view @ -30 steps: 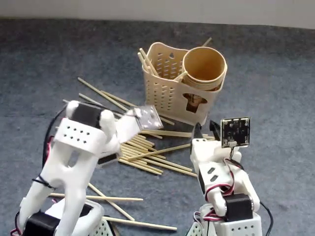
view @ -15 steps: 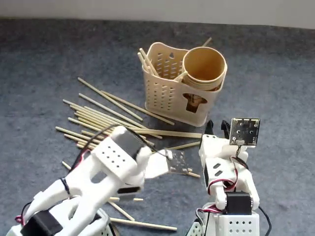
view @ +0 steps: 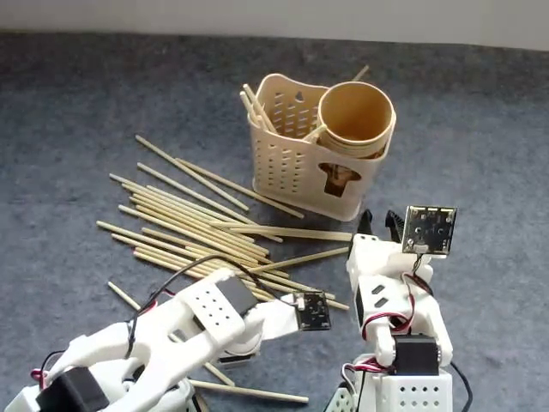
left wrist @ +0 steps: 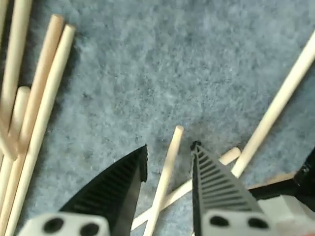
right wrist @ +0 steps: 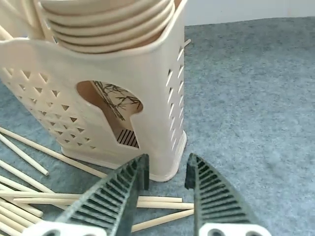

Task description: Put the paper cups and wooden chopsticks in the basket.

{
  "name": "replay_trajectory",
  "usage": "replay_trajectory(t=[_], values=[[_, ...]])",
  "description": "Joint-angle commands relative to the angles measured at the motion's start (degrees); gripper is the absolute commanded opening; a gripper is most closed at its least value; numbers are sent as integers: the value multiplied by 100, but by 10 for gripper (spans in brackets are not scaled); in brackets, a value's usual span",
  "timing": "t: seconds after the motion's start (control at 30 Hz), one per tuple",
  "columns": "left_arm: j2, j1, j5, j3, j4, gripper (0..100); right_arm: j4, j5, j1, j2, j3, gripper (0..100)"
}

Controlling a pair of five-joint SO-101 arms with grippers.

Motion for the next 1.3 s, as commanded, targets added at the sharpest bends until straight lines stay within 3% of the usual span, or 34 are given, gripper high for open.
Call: replay_trajectory(t=[0.0,0.1,0.53,0.83,1.17,1.27], values=[[-198,92,44,119,-211,95,-154,-44,57,-84,-13,127],[-198,92,44,-40,-202,0,-154,-44,57,-92,-13,127],[-207,13,-167,-1745,1697,5,-154,-44,57,-92,-13,127],[-207,-1411,-844,-3538,2303,5,-154,-44,40,-101,-13,127],[-163,-2387,-756,-5965,2435,5,-154,-44,40,-101,-13,127],[-154,-2431,-149,-6651,2356,5,-154,-44,40,-101,-13,127]])
